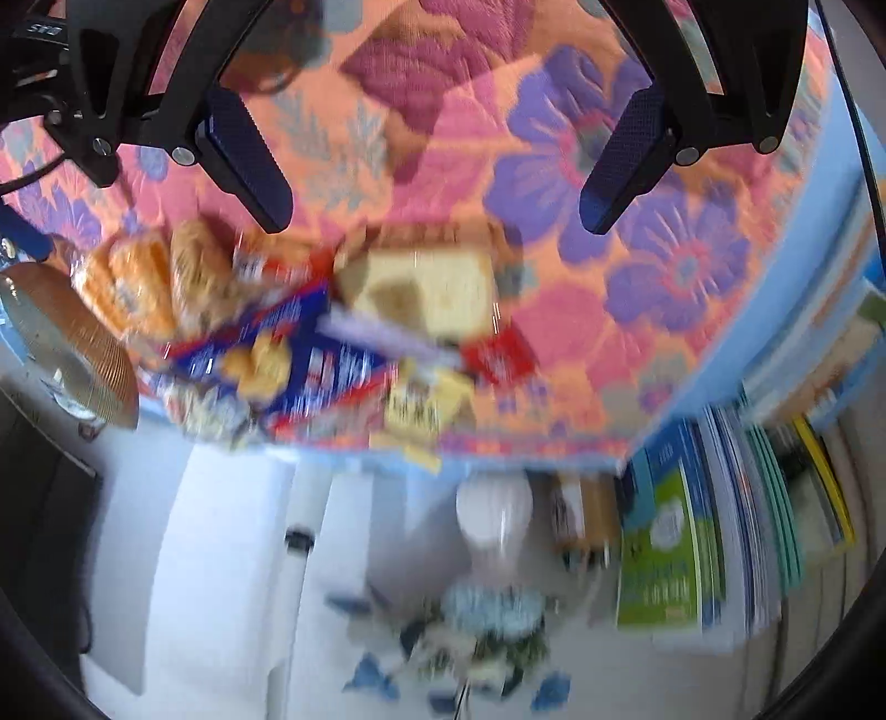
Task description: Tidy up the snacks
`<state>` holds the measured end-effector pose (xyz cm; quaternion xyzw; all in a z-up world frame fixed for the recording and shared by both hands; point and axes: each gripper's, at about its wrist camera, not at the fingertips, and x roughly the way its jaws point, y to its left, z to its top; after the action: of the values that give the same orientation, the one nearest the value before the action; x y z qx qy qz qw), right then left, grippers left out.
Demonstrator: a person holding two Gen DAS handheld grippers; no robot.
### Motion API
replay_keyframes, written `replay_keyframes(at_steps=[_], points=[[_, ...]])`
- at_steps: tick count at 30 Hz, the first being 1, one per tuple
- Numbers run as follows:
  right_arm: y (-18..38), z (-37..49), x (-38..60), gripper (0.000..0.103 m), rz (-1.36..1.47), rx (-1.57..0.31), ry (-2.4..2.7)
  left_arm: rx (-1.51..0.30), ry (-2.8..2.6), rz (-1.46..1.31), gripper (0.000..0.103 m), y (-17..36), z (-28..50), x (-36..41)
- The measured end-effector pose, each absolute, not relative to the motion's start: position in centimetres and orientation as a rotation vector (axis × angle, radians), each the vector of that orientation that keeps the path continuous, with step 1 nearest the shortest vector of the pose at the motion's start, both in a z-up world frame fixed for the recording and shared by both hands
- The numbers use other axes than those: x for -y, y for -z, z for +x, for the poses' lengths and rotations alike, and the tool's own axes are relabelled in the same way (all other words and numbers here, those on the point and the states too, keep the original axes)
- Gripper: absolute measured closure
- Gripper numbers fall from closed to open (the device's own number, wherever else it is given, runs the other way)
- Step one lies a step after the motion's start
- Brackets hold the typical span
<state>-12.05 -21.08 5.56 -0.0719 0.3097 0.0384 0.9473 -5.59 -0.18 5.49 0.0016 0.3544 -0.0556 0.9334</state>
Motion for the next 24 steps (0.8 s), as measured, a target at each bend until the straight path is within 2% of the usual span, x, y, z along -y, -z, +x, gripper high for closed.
replay_keyframes(at_steps=[5, 8, 13, 20, 24], points=[[-9.0, -10.9, 21.7, 0.000, -0.120, -0.457, 0.007, -0.590, 0.124, 0.018, 0.000, -7.5, -4.5, 1.1], [-8.8, -8.8, 21.2, 0.000, -0.145, -0.374, 0.103, -0.570, 0.112, 0.038, 0.000, -7.1, -3.4, 1.4], [-7.3, -7.2, 20.3, 0.000, -0.179, -0.482, 0.117, -0.631, 0.133, 0.029, 0.000, -4.3, -2.9, 2.2], [-6.1, -5.7, 20.1, 0.000, -0.154, -0.586, 0.012, -0.623, 0.150, 0.011, 0.000, -4.2, -3.1, 2.3], [-6.1, -5.9, 20.9, 0.000, -0.105, -0.580, 0.028, -0.633, 0.157, -0.032, 0.000, -4.2, -2.9, 1.6]])
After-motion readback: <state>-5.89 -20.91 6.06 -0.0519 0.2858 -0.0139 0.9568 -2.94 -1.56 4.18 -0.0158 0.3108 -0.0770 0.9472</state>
